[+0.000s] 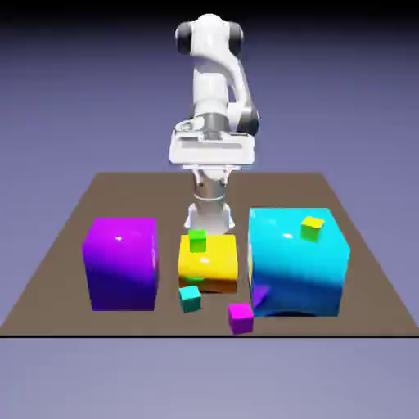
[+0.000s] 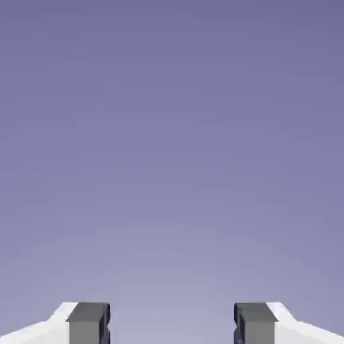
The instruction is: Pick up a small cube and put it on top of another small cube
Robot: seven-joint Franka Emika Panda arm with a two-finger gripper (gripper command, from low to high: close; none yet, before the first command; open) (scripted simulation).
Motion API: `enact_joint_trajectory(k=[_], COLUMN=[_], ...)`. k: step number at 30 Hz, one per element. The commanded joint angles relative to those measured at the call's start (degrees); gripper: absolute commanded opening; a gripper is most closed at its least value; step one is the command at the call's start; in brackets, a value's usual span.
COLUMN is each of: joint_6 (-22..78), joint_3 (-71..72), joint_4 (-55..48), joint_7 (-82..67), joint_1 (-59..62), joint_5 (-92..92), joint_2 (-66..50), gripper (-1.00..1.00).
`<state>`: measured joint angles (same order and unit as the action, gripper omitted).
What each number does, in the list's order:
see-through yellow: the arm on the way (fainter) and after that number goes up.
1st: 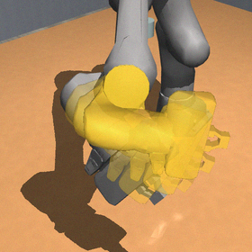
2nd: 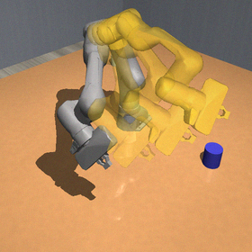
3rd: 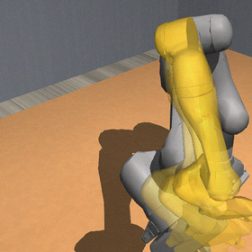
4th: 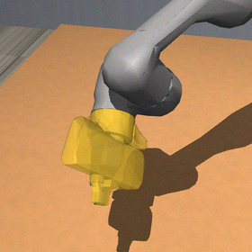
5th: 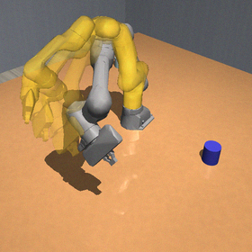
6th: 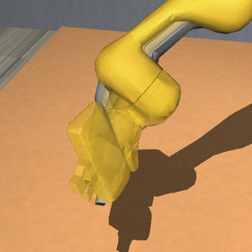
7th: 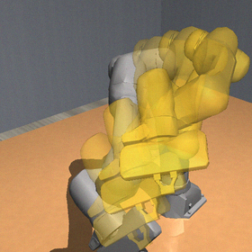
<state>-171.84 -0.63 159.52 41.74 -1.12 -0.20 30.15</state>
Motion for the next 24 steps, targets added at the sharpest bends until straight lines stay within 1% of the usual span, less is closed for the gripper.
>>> enact_joint_trajectory(k=[1, 24], joint_6=[1.8, 43.12], joint_3=[-0.52, -12.48], joint_4=[-1.23, -29.49], joint_7=[-0.59, -14.24], joint_1=[-0.36, -8.65], joint_5=[-0.17, -4.04], joint_2=[-2.08, -49.84], gripper=[0.0, 0.0])
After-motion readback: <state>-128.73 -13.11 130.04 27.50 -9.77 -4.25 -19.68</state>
